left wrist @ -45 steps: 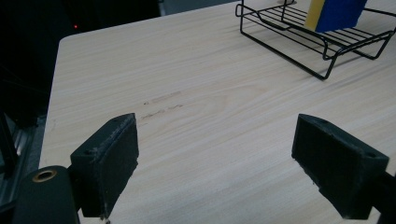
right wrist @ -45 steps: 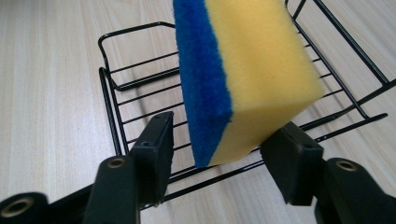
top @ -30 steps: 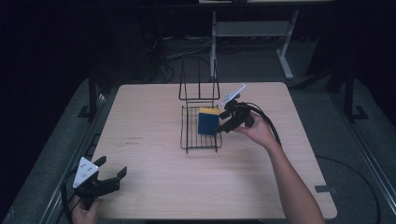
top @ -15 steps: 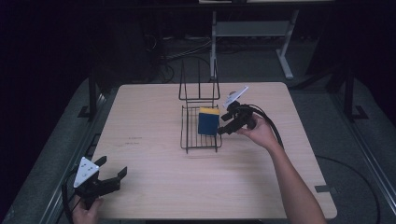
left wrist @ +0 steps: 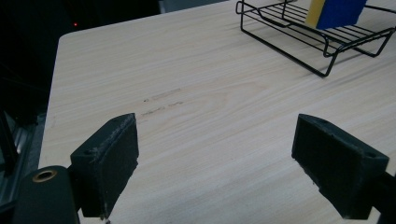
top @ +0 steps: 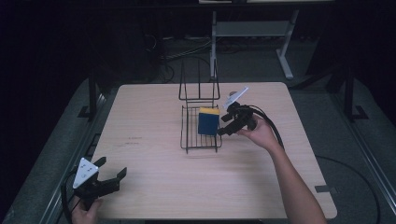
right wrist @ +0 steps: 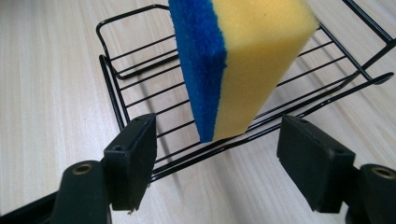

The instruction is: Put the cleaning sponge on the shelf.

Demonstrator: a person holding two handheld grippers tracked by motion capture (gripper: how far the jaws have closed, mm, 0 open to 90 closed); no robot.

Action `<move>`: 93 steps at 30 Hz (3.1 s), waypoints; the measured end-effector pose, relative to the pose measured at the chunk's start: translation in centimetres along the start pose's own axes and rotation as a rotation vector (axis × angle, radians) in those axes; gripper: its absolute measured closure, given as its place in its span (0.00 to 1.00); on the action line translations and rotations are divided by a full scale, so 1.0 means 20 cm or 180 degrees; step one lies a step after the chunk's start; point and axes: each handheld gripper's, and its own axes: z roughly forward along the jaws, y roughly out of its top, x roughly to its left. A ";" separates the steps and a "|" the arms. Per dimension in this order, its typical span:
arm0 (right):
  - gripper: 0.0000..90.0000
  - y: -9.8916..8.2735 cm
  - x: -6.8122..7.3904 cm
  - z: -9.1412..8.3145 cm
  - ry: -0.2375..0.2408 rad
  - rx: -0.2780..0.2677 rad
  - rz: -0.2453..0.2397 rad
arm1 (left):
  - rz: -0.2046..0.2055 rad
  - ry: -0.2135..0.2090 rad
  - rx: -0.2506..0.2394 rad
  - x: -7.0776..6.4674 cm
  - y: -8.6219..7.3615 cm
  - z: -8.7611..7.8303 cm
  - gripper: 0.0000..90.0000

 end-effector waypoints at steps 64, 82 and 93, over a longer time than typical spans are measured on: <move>0.37 -0.15 0.08 -0.16 -0.0056 -0.0092 0.0087 | -0.0021 -0.0079 0.0022 -0.01 0.00 0.00 0.16; 0.37 -0.36 0.16 -0.22 -0.0128 -0.0084 0.0171 | 0.0003 -0.0072 0.0028 -0.02 0.00 0.00 0.16; 0.37 -0.46 0.22 -0.28 -0.0176 -0.0094 0.0196 | 0.0025 -0.0075 0.0035 -0.02 0.00 0.00 0.16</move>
